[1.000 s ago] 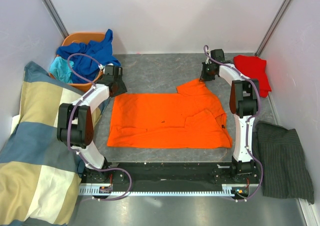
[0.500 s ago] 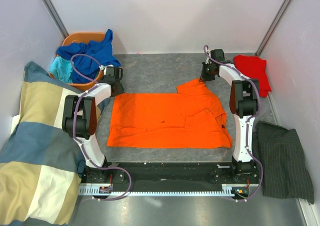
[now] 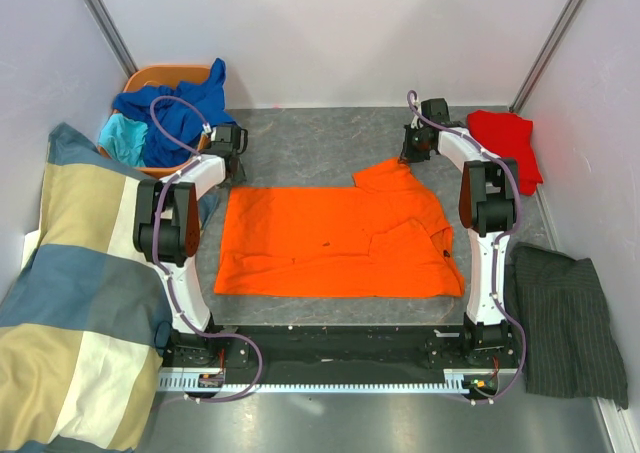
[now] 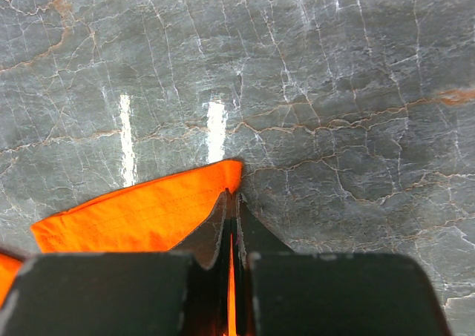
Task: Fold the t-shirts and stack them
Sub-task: Grap the side of the flattened tshirt furthest away from the robot with both arms
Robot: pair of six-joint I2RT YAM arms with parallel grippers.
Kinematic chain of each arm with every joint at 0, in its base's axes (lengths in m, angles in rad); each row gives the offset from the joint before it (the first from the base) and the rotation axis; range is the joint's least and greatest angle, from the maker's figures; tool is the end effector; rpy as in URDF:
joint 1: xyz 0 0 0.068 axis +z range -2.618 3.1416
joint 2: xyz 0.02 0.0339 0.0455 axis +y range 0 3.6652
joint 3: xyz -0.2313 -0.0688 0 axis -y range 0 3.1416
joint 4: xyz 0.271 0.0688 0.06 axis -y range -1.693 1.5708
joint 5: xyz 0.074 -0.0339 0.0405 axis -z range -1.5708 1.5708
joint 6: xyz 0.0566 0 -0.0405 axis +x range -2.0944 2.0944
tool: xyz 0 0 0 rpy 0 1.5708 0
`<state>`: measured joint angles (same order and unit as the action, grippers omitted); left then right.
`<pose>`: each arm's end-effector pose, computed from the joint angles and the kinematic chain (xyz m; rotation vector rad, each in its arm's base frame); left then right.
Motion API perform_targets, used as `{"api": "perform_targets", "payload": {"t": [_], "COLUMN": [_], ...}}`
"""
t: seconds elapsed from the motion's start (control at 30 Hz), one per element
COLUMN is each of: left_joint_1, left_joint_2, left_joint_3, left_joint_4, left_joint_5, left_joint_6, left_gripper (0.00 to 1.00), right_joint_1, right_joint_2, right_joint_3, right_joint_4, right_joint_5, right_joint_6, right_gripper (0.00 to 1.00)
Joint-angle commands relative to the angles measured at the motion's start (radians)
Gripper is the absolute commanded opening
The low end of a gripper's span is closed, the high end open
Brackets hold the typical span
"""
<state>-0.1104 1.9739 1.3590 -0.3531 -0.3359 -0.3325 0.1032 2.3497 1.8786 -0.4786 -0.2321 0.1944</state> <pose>0.4383 -0.0298 0.1140 -0.4037 2.4441 0.2403 0.5222 0.0672 0.1036 0.0208 2.5326 0.4122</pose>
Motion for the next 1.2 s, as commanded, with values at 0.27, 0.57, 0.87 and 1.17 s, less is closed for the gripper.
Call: {"api": "perform_targets", "payload": {"t": [0.27, 0.57, 0.87, 1.17], "left_joint_1": [0.005, -0.002, -0.003, -0.015], "left_joint_2": [-0.015, 0.023, 0.059, 0.077], "left_joint_3": [-0.034, -0.015, 0.011, 0.023], "left_joint_4": [-0.035, -0.043, -0.067, -0.087], "left_joint_5": [-0.008, 0.020, 0.069, 0.083], "left_joint_6": [0.069, 0.079, 0.105, 0.128], "left_gripper": [0.49, 0.53, 0.38, 0.12], "right_joint_1": [0.013, 0.010, 0.004, -0.003], "right_joint_2": [0.017, 0.010, 0.005, -0.001], "right_joint_3": [-0.032, -0.038, -0.035, -0.036], "right_joint_4": [-0.052, -0.052, -0.057, -0.058], "right_joint_5": [-0.026, -0.019, -0.018, -0.016], "right_joint_6": [0.002, -0.003, -0.006, -0.004], "right_gripper": [0.00, 0.00, 0.00, 0.00]}}
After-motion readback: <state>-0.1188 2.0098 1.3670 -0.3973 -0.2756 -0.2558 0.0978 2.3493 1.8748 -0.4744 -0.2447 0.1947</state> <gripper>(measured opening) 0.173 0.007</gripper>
